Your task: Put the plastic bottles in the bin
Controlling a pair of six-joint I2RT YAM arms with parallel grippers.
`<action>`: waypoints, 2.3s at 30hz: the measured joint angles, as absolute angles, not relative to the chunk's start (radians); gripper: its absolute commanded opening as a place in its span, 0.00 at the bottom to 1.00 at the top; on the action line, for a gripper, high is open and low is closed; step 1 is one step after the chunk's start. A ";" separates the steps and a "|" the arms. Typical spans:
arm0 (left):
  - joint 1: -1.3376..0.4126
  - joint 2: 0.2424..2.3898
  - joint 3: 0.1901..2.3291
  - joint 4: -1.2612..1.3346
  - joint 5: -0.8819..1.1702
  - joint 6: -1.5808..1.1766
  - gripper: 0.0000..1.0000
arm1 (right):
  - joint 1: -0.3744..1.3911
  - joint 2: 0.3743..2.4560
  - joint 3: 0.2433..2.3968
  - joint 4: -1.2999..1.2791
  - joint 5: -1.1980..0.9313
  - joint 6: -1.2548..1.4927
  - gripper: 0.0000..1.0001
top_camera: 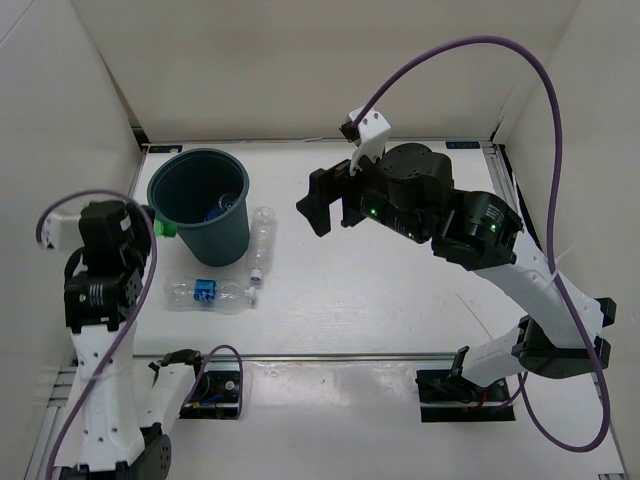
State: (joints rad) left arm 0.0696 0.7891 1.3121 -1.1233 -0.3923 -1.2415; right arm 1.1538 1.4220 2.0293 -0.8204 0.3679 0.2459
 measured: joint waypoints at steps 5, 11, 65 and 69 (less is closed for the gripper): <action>0.023 1.010 1.390 -0.905 -0.474 -0.986 0.41 | 1.154 1.424 2.033 -0.820 0.366 0.239 1.00; -0.109 1.308 1.491 -0.746 -0.605 -0.743 0.80 | 1.154 1.425 2.033 -0.819 0.369 0.224 1.00; -0.238 0.594 1.262 -1.343 -0.431 -1.051 1.00 | 0.685 2.630 2.124 -0.183 -0.801 0.991 0.57; -0.238 0.596 1.251 -1.341 -0.429 -1.047 1.00 | 0.681 2.604 2.045 -0.150 -0.820 0.985 0.38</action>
State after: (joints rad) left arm -0.2379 0.5961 1.2507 -1.3411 -0.4286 -1.0470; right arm 0.6807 2.6041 2.0449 -0.1501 -0.8200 0.9852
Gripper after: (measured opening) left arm 0.998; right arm 0.499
